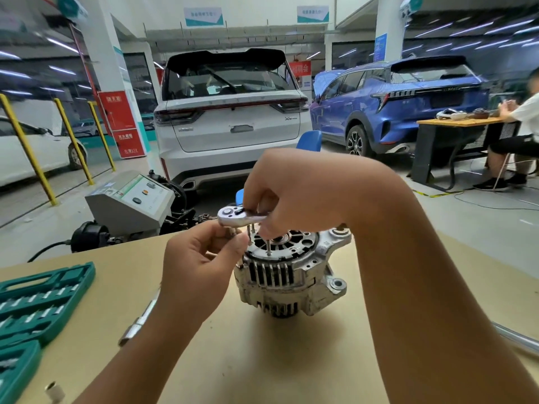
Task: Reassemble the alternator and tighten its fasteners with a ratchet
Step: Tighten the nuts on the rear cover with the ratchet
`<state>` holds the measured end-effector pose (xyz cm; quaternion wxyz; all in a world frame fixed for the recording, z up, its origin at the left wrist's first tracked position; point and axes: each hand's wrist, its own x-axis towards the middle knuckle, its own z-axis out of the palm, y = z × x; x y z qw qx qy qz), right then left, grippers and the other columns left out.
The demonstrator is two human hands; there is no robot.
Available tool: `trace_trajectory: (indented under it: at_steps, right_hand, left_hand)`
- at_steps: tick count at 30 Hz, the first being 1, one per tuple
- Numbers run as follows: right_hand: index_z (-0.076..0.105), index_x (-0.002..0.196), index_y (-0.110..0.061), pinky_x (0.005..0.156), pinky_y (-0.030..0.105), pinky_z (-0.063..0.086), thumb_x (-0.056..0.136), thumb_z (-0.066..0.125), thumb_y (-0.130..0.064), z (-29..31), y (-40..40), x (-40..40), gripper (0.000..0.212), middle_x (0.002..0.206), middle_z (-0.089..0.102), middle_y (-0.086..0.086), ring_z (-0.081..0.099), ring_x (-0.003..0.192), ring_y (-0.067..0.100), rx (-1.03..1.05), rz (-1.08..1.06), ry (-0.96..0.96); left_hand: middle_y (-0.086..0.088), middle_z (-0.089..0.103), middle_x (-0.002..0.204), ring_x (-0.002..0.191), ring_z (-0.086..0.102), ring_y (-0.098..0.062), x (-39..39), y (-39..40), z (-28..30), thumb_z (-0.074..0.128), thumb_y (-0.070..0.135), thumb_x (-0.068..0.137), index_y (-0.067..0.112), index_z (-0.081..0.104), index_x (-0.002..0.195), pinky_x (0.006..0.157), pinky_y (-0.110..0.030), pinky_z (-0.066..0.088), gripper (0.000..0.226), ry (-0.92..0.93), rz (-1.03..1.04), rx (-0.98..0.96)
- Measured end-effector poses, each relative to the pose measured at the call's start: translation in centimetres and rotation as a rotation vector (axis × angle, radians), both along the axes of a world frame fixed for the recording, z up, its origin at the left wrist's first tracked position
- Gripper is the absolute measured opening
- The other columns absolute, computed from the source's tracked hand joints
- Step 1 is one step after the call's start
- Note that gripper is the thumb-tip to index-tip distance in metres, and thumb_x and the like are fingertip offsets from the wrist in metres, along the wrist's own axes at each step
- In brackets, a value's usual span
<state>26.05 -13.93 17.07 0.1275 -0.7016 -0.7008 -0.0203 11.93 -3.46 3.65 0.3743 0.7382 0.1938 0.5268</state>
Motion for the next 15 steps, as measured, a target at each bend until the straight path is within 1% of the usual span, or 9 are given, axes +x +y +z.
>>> trace_trajectory:
  at_steps: [1,3,5,7,8,10,12,13,15]
  right_hand:
    - [0.076,0.1,-0.028,0.062,0.031,0.055,0.088,0.072,-0.014,0.0,0.1,0.1,0.019,0.088,0.072,-0.006,0.066,0.077,0.015,0.017,-0.016,0.01]
    - [0.077,0.105,-0.029,0.069,0.03,0.057,0.092,0.062,-0.005,0.0,0.5,-0.1,0.031,0.097,0.071,-0.005,0.066,0.085,0.018,0.059,-0.066,-0.002]
    - [0.078,0.101,-0.024,0.072,0.032,0.06,0.092,0.063,-0.007,-0.1,0.7,-0.4,0.024,0.096,0.071,-0.002,0.066,0.085,0.019,0.092,-0.076,-0.012]
    - [0.077,0.096,-0.022,0.07,0.032,0.06,0.088,0.072,-0.015,0.0,0.4,-0.3,0.012,0.089,0.071,-0.004,0.066,0.08,0.016,0.062,-0.034,-0.031]
    - [0.077,0.096,-0.023,0.07,0.03,0.059,0.086,0.074,-0.017,0.1,0.0,-0.2,0.012,0.087,0.07,-0.006,0.066,0.078,0.013,0.044,-0.017,-0.032]
    - [0.077,0.101,-0.029,0.073,0.031,0.06,0.087,0.073,-0.013,0.2,-0.2,0.2,0.021,0.09,0.071,-0.01,0.066,0.08,0.011,0.043,-0.014,0.018]
    - [0.077,0.106,-0.031,0.077,0.032,0.061,0.091,0.067,-0.007,-0.1,0.4,0.7,0.03,0.096,0.071,-0.009,0.067,0.085,0.013,0.07,-0.042,0.07]
    - [0.077,0.106,-0.03,0.076,0.03,0.06,0.092,0.065,-0.007,-0.3,0.8,0.7,0.029,0.097,0.071,-0.007,0.066,0.086,0.014,0.075,-0.051,0.065]
    - [0.076,0.106,-0.024,0.063,0.025,0.056,0.091,0.068,-0.013,-0.8,1.4,0.5,0.02,0.09,0.07,-0.003,0.065,0.076,0.014,0.061,-0.046,0.023]
  left_hand:
    - [-0.001,0.073,0.075,0.064,0.062,-0.013,0.0,0.1,0.1,0.078,0.021,0.086,0.035,0.078,0.088,0.059,-0.039,0.053,0.015,0.007,-0.006,0.008]
    - [-0.001,0.075,0.077,0.067,0.064,-0.011,-0.1,0.5,0.2,0.077,0.013,0.089,0.034,0.078,0.09,0.061,-0.03,0.054,0.021,0.026,-0.037,-0.01]
    - [-0.002,0.076,0.079,0.067,0.066,-0.01,-0.1,0.6,0.2,0.076,0.013,0.09,0.033,0.078,0.09,0.06,-0.023,0.054,0.021,0.032,-0.07,-0.043]
    - [-0.004,0.075,0.076,0.064,0.064,-0.012,0.0,0.3,0.1,0.077,0.02,0.088,0.031,0.078,0.09,0.056,-0.022,0.052,0.011,0.017,-0.074,-0.035]
    - [-0.005,0.074,0.075,0.062,0.063,-0.015,0.0,0.2,0.2,0.075,0.022,0.086,0.029,0.078,0.089,0.055,-0.024,0.052,0.008,0.021,-0.065,-0.011]
    - [-0.006,0.075,0.077,0.064,0.063,-0.017,-0.2,0.2,0.3,0.076,0.016,0.089,0.024,0.078,0.089,0.056,-0.024,0.052,0.008,0.061,-0.085,0.019]
    - [-0.005,0.077,0.08,0.068,0.067,-0.013,-0.3,0.6,0.5,0.073,0.005,0.092,0.022,0.077,0.091,0.058,-0.023,0.053,0.017,0.102,-0.133,-0.007]
    - [-0.005,0.077,0.081,0.069,0.068,-0.012,-0.3,0.7,0.6,0.071,0.003,0.092,0.021,0.077,0.093,0.059,-0.023,0.053,0.019,0.108,-0.142,-0.023]
    - [-0.007,0.075,0.078,0.065,0.065,-0.013,0.0,0.4,0.6,0.072,0.007,0.091,0.022,0.078,0.091,0.055,-0.02,0.051,0.016,0.071,-0.127,-0.043]
